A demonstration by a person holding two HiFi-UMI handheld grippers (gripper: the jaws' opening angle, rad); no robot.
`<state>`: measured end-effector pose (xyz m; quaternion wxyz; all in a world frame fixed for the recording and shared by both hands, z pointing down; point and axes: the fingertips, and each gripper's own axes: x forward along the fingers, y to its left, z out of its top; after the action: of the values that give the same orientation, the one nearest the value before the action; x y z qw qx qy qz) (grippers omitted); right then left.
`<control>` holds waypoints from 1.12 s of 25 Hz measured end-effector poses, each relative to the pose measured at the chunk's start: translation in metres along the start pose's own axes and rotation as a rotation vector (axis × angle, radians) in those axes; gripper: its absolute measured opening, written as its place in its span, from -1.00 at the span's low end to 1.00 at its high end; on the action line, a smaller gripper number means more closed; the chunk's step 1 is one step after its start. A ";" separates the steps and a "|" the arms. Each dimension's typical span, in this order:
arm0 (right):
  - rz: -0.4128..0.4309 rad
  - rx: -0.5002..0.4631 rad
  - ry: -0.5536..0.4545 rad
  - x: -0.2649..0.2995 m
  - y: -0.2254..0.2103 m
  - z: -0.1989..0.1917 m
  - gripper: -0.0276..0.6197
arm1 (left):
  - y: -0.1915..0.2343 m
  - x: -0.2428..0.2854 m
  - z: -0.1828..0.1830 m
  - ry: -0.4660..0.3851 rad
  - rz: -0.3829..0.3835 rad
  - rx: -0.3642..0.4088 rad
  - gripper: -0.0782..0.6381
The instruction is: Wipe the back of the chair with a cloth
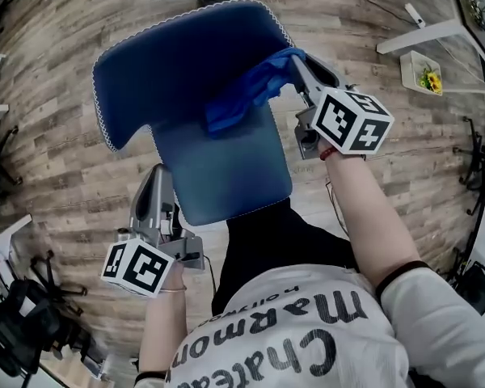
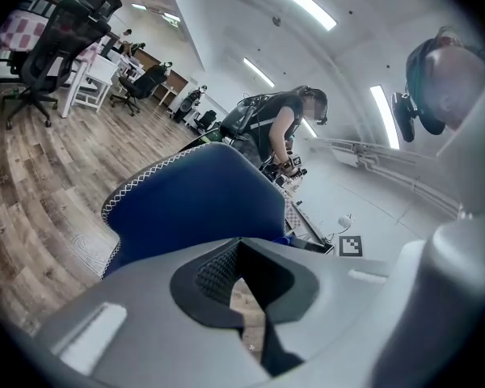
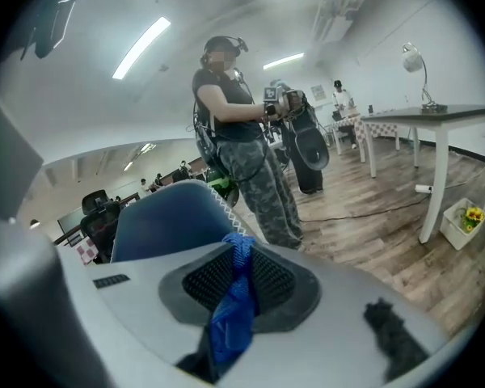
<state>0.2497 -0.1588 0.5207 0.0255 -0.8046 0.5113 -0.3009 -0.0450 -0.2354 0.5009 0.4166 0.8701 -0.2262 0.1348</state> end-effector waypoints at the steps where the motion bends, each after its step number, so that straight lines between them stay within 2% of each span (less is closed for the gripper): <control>1: -0.005 0.009 -0.007 -0.005 -0.004 0.002 -0.70 | -0.002 -0.001 -0.001 -0.005 -0.001 0.000 -0.76; 7: -0.023 0.027 -0.038 -0.029 -0.018 0.012 -0.70 | -0.020 -0.013 -0.010 -0.032 0.000 0.001 -0.76; 11: -0.001 0.017 -0.035 -0.029 -0.008 0.010 -0.70 | -0.021 -0.029 -0.014 -0.057 0.025 -0.010 -0.76; 20: 0.155 -0.047 0.070 0.006 0.060 -0.019 -0.70 | 0.016 -0.073 -0.028 -0.110 0.136 -0.063 -0.76; 28: 0.316 -0.098 0.192 0.061 0.151 -0.067 -0.70 | 0.061 -0.103 -0.016 -0.163 0.238 -0.102 -0.76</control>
<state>0.1121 -0.2638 0.5506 -0.0156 -0.6821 0.6456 -0.3432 -0.1658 -0.2270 0.5079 0.4216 0.8228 -0.3676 0.1003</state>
